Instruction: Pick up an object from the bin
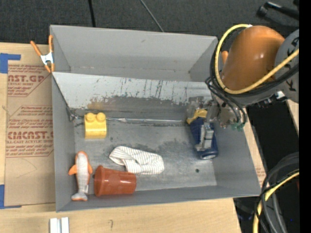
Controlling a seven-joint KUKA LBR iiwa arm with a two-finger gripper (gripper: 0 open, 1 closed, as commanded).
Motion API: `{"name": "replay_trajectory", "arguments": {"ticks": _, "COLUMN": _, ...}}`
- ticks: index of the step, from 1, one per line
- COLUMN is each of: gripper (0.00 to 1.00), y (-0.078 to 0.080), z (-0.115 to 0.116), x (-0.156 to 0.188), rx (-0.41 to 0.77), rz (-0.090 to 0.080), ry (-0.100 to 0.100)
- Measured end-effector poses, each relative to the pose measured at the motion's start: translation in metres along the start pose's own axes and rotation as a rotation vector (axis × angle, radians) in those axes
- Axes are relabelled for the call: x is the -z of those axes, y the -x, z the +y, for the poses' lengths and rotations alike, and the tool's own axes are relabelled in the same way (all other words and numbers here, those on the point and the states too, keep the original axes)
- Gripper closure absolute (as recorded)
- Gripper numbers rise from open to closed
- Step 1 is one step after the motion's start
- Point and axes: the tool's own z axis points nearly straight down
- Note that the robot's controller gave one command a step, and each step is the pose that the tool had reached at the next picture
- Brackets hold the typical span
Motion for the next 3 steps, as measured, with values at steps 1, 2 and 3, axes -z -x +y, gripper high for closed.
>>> {"name": "replay_trajectory", "arguments": {"ticks": 1, "gripper": 0.00, "y": -0.021, "z": 0.038, "x": -0.044, "rx": -0.076, "rz": -0.004, "ry": 0.001}}
{"name": "replay_trajectory", "arguments": {"ticks": 2, "gripper": 0.00, "y": -0.009, "z": 0.062, "x": -0.092, "rx": -0.099, "rz": 0.000, "ry": 0.002}}
{"name": "replay_trajectory", "arguments": {"ticks": 3, "gripper": 0.00, "y": -0.019, "z": 0.084, "x": -0.131, "rx": -0.010, "rz": -0.002, "ry": 0.000}}
